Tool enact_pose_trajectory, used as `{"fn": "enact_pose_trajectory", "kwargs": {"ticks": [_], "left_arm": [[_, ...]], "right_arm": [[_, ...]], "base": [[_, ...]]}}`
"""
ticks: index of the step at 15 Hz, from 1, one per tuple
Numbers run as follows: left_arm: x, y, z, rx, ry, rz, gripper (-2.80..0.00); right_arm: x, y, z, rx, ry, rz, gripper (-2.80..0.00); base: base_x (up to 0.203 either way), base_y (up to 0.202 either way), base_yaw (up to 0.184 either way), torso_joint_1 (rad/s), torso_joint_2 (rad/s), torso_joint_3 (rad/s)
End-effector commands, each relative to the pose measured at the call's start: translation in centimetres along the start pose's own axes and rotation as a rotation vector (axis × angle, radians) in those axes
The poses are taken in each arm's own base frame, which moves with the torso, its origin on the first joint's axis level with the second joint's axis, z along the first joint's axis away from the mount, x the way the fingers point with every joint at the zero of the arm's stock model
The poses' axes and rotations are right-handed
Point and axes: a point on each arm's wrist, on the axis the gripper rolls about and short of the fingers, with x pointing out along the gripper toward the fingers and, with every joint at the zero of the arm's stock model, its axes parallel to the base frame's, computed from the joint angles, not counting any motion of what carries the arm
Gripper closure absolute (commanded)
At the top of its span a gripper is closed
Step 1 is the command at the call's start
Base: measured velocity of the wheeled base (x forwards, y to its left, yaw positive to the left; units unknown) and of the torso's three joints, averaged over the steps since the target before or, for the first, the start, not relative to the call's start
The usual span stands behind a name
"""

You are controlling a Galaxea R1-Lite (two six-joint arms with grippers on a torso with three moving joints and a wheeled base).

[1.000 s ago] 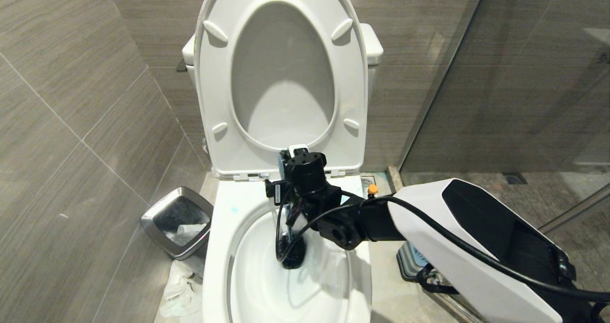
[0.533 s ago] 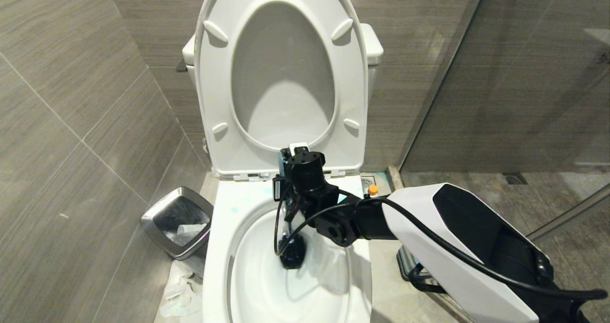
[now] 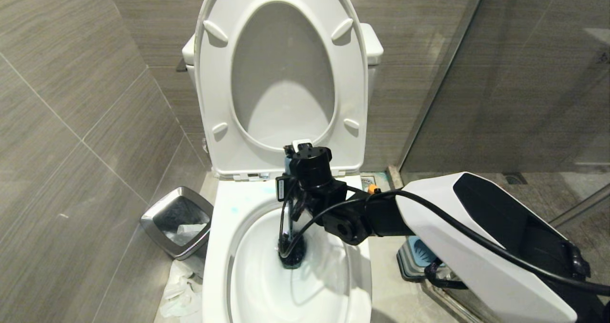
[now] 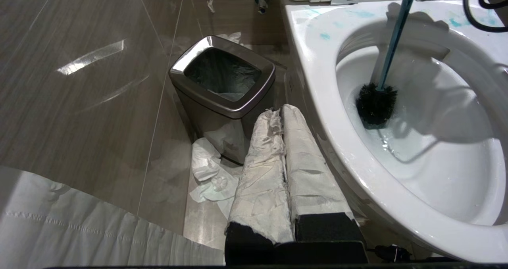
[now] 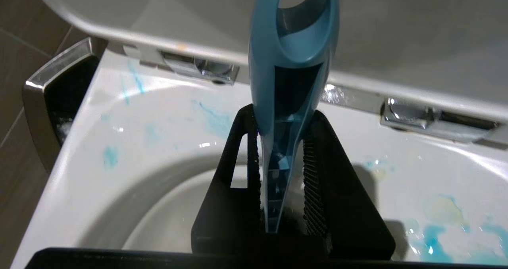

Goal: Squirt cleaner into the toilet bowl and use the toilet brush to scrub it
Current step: Scrub the toilet bowl

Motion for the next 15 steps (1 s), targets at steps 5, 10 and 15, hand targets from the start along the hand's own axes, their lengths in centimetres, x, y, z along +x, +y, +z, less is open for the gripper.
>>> {"fn": "enact_pose_trajectory", "kwargs": {"ticks": [5, 10, 15], "left_arm": [[0.0, 0.0, 0.0, -0.001, 0.002, 0.0, 0.0], [0.0, 0.0, 0.0, 0.001, 0.002, 0.0, 0.0], [0.0, 0.0, 0.0, 0.0, 0.002, 0.0, 0.0]], "right_arm": [[-7.6, -1.9, 0.9, -0.08, 0.094, -0.006, 0.0], [-15.3, -3.7, 1.1, -0.222, 0.073, 0.178, 0.0], [-18.1, -2.2, -1.1, -0.277, 0.13, 0.313, 0.0]], "base": [[0.0, 0.0, 0.0, 0.0, 0.0, 0.0], [0.0, 0.0, 0.0, 0.0, 0.0, 0.0], [0.0, 0.0, 0.0, 0.0, 0.0, 0.0]]}}
